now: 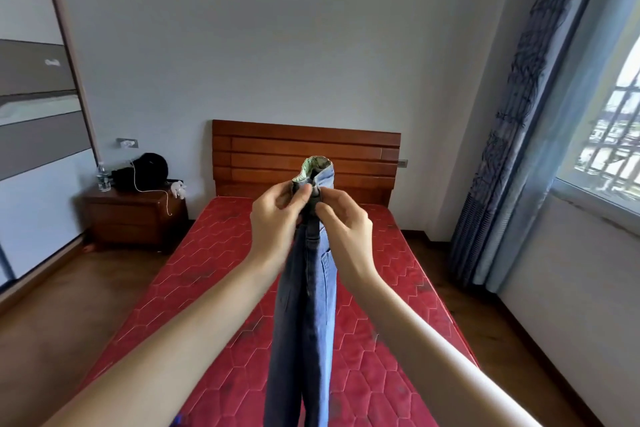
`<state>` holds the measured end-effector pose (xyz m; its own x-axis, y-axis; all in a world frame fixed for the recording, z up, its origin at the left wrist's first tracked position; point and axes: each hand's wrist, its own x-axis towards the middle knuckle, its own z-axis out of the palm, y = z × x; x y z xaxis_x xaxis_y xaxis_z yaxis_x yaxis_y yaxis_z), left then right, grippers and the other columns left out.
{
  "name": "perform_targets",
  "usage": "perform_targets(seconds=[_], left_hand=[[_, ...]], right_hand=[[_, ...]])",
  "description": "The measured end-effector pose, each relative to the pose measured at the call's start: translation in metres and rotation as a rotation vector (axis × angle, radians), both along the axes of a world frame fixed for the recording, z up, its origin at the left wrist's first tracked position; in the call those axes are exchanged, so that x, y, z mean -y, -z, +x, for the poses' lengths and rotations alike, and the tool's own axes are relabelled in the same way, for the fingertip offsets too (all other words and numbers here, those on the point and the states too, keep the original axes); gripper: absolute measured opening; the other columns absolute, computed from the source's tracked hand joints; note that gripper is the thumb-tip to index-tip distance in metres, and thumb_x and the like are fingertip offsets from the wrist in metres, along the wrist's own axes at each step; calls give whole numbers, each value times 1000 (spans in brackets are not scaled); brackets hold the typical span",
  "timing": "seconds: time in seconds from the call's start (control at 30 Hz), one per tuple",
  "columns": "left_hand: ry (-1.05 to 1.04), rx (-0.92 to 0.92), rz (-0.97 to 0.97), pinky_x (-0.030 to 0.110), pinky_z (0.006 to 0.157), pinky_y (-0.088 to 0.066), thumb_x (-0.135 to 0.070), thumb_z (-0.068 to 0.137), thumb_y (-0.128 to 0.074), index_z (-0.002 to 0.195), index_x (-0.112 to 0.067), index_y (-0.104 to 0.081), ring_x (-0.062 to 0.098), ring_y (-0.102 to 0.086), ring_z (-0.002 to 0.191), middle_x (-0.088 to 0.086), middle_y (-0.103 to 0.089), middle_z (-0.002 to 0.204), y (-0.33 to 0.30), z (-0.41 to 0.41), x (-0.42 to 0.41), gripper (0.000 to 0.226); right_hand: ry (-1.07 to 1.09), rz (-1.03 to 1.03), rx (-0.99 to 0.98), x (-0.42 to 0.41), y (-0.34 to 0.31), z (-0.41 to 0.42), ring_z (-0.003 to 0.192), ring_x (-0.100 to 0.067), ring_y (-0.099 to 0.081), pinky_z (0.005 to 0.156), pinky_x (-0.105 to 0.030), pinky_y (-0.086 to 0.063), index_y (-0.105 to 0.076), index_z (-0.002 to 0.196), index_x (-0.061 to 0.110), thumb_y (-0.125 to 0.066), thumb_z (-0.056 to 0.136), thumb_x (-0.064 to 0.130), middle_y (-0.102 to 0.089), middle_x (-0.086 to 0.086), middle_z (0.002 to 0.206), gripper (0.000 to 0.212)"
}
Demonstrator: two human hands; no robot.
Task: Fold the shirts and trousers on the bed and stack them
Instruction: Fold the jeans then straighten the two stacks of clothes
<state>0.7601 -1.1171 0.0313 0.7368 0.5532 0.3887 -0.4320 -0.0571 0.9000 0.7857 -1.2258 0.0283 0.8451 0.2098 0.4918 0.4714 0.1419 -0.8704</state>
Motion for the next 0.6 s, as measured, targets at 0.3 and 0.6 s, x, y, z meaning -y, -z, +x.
perform_targets(seconds=[0.3,0.6], left_hand=[[-20,2,42,18,75,-51,4,75,-72,97,-22,-73,6,-70,88,-6,-76,93,19,-17,-11,34],[-103,-64,338,11,81,-48,12,73,-71,99,-27,-68,-4,-66,90,-14,-72,95,56,-38,-22,48]], right_hand=[[-329,-260,7,24,-7,5,110,-12,-64,91,-22,-52,-67,116,3,-40,80,-22,-70,-9,113,51],[-101,-967,608,53,-20,51,91,3,-62,81,-18,-47,-69,119,18,-60,93,13,-69,9,108,28]])
